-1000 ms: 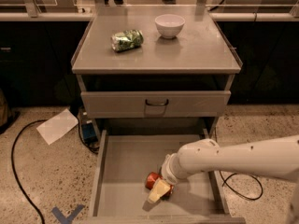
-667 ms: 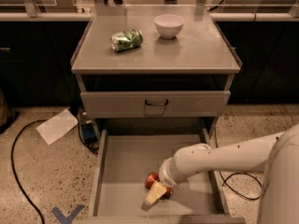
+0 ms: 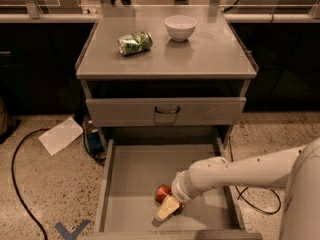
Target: Pick coke can from middle drawer and place on counter
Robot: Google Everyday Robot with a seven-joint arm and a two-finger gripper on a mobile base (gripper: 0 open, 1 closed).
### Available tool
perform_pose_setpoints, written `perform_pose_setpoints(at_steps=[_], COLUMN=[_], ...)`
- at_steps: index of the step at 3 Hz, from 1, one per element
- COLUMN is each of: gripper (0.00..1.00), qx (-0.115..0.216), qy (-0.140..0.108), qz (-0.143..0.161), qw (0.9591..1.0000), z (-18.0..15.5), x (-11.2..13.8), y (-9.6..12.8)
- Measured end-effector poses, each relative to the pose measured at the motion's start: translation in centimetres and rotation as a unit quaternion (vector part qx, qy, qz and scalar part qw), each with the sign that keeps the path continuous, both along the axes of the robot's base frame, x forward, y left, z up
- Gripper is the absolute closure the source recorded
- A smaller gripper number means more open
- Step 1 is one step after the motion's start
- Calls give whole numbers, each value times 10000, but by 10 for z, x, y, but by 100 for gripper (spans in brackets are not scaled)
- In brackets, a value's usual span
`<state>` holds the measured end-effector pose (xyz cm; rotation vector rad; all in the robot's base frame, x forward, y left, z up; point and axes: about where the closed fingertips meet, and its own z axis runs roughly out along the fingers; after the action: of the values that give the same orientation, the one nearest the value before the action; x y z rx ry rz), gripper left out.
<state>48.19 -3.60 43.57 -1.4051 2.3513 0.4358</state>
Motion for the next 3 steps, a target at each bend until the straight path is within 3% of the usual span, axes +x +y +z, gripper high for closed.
perform_pose_setpoints(at_steps=[1,2,3], gripper=[0,0,0], qx=[255,690,704], qy=[-38,227,258], qz=[-127,-165,-170], qw=[9996,9972,9970], z=[-10,-72,-76], x=[5,10,8], y=[1,16,17])
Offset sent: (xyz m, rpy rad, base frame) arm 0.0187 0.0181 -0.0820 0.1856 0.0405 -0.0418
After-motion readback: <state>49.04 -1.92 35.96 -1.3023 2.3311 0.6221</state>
